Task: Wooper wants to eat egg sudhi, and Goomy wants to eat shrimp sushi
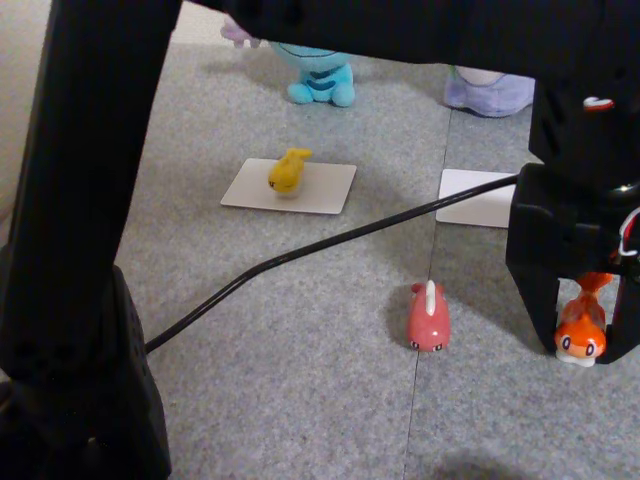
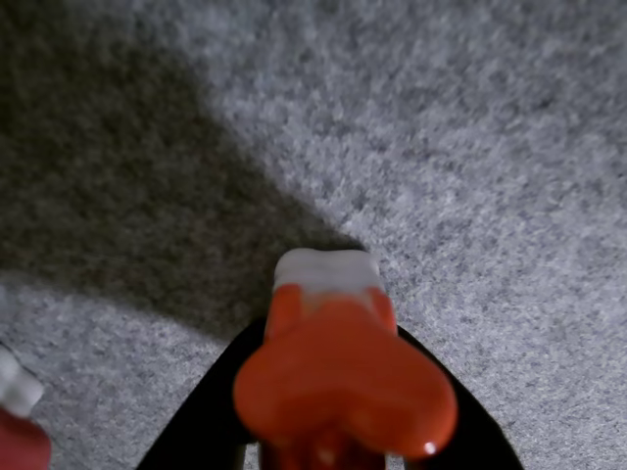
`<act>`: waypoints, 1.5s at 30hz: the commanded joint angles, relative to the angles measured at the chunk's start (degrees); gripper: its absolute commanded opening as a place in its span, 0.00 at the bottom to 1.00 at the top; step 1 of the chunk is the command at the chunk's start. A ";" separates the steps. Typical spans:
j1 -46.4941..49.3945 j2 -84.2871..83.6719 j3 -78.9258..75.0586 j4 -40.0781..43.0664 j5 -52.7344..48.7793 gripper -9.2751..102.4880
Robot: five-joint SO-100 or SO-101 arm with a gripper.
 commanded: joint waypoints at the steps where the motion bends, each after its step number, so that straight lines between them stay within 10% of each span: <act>1: 0.70 -0.18 -1.49 -1.05 0.26 0.10; 21: -23.82 12.39 -8.00 -1.58 18.72 0.10; 45: -23.03 -14.24 -33.57 3.60 18.63 0.10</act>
